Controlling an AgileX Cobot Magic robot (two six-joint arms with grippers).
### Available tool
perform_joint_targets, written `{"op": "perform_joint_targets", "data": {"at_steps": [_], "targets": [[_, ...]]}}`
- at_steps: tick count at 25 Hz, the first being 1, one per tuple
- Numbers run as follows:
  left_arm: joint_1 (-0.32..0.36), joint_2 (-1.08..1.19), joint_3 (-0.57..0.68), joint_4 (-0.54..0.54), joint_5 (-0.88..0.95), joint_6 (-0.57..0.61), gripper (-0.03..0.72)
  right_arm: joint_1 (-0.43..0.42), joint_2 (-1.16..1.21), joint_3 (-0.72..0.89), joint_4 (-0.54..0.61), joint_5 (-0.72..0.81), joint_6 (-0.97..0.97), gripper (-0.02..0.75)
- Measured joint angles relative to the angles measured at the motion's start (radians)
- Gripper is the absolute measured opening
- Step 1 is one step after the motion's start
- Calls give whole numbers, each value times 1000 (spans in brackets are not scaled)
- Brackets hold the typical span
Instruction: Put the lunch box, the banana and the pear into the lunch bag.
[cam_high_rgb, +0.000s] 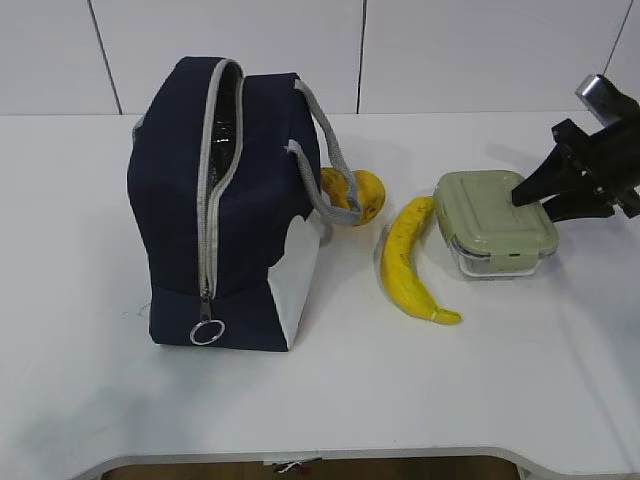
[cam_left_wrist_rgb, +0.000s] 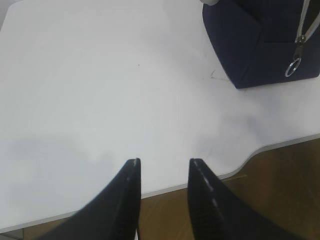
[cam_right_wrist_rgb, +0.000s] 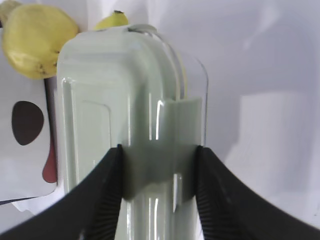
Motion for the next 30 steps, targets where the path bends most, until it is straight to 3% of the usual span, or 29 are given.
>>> {"op": "perform_joint_targets", "data": {"at_steps": [15,21,30], "targets": [[0,1,0,-23,0,0,244,0,-114,1,57,2,78,342],[0,87,-63,-27,2,0,244,2,-150,2,100,4,90,342],[0,306,-87,-158,-45,19,244,73,-195,2,133,11,111,342]]}}
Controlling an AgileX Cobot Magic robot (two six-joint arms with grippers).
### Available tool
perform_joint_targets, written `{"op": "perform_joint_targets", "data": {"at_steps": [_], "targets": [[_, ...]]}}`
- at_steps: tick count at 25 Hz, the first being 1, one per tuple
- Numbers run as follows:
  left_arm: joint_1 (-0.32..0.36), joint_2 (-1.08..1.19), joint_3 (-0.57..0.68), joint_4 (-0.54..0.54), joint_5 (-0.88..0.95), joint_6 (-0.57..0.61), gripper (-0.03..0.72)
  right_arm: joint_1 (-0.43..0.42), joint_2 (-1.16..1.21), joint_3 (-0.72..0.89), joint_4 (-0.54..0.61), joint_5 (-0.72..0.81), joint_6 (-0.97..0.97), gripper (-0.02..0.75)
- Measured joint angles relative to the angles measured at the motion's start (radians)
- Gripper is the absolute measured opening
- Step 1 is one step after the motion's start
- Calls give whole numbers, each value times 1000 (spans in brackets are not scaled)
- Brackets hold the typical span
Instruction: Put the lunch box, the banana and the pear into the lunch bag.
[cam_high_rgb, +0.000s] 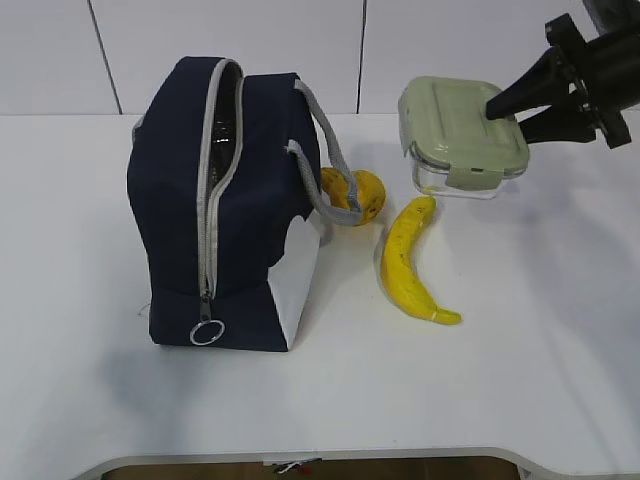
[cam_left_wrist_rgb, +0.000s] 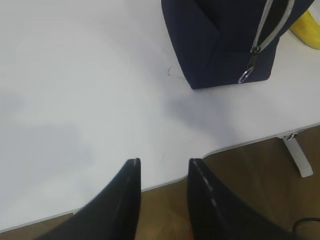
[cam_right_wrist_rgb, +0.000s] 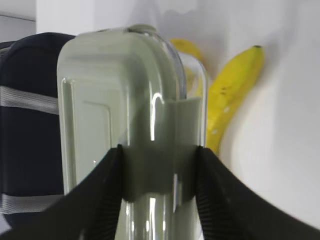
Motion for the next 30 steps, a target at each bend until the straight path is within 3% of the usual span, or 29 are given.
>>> {"op": "perform_joint_targets", "data": {"at_steps": [4,7,14,17,23,30], "targets": [[0,66,-59,-39,-30,2,258,35,-14,0,40,2,2,342],[0,122,-112,-94,-69,2,317,72,-22,0,67,2,4,341],[0,322,-159,-300,-122,39,369,164,-22,2,185,2,-10,341],[0,421,-159,-398,-140,97,372,191,-22,-15,198,2,-13,341],[0,622,-161,-568,-205,321,372,219,-22,-43,259,2,-15,341],[0,835,-309,-627,-224,439,372,258,-22,-43,301,2,-17,341]]}}
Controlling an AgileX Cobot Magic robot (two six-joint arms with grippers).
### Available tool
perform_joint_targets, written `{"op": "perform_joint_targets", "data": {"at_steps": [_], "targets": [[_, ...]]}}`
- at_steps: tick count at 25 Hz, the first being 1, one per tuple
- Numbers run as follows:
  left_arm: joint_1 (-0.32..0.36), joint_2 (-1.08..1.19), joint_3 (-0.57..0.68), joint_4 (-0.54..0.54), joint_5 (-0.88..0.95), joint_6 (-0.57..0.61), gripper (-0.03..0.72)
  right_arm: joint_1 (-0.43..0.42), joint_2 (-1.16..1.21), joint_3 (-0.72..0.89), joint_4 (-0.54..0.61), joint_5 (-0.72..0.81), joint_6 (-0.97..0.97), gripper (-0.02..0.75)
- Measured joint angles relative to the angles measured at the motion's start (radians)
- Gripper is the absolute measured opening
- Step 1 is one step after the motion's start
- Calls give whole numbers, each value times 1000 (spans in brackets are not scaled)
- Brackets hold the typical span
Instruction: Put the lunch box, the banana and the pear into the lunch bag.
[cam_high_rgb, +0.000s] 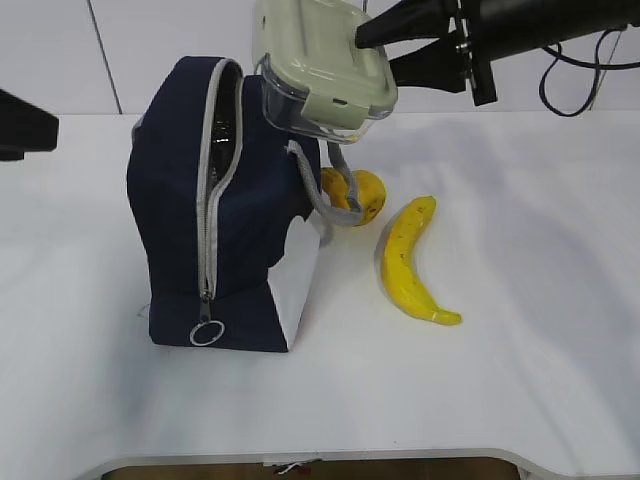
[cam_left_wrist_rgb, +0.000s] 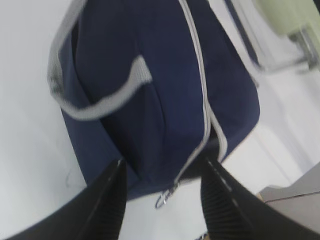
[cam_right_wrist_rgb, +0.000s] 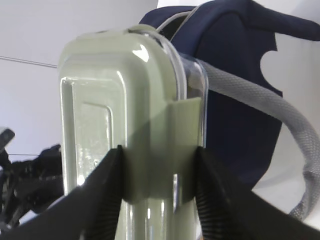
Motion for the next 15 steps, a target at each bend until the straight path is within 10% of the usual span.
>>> {"op": "perform_joint_targets", "data": {"at_steps": [15], "targets": [[-87,330,-285,-7,134,9,371,15,0,0,9,0,-2,340]]}}
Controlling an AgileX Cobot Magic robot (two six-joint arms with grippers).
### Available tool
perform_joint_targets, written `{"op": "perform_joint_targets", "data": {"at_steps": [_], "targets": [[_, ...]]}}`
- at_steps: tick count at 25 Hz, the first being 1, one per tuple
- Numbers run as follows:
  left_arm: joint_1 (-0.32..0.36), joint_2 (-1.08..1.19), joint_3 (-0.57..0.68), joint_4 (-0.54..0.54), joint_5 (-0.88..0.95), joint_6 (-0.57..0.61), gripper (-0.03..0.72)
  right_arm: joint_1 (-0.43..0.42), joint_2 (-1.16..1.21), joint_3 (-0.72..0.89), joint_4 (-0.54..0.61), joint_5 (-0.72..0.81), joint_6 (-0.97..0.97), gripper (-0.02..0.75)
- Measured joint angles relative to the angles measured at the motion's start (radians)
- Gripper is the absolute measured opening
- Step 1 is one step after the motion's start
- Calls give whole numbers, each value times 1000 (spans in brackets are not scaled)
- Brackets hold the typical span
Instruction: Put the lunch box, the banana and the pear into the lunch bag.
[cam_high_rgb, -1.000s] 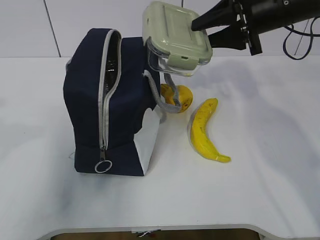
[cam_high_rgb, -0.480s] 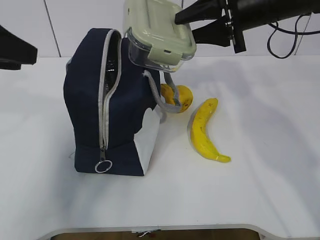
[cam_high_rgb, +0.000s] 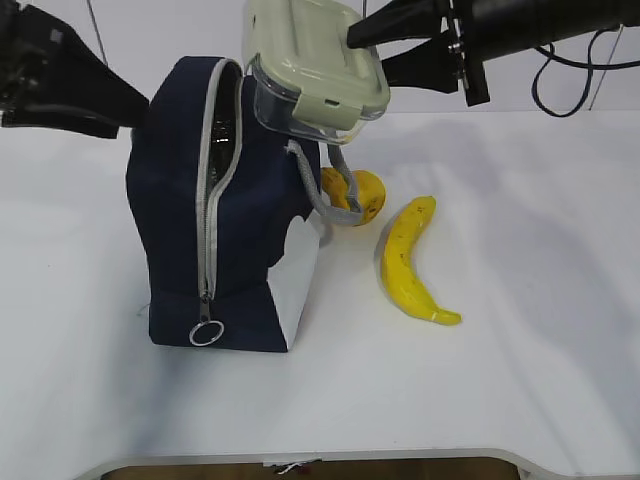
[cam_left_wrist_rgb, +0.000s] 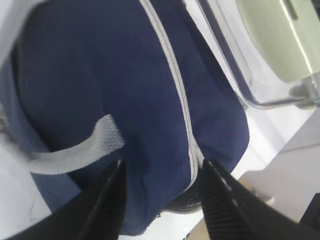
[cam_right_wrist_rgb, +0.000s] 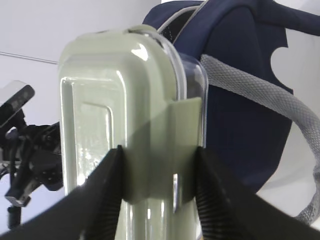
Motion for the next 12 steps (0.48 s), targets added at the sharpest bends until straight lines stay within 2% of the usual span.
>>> {"op": "perform_joint_targets", "data": {"at_steps": [5,12], "targets": [[-42,57,-23,16,-52,0,372,0,0,0,11,0,0,340],[-47,143,-77,16,-58,1,372,0,0,0,11,0,0,340]]}}
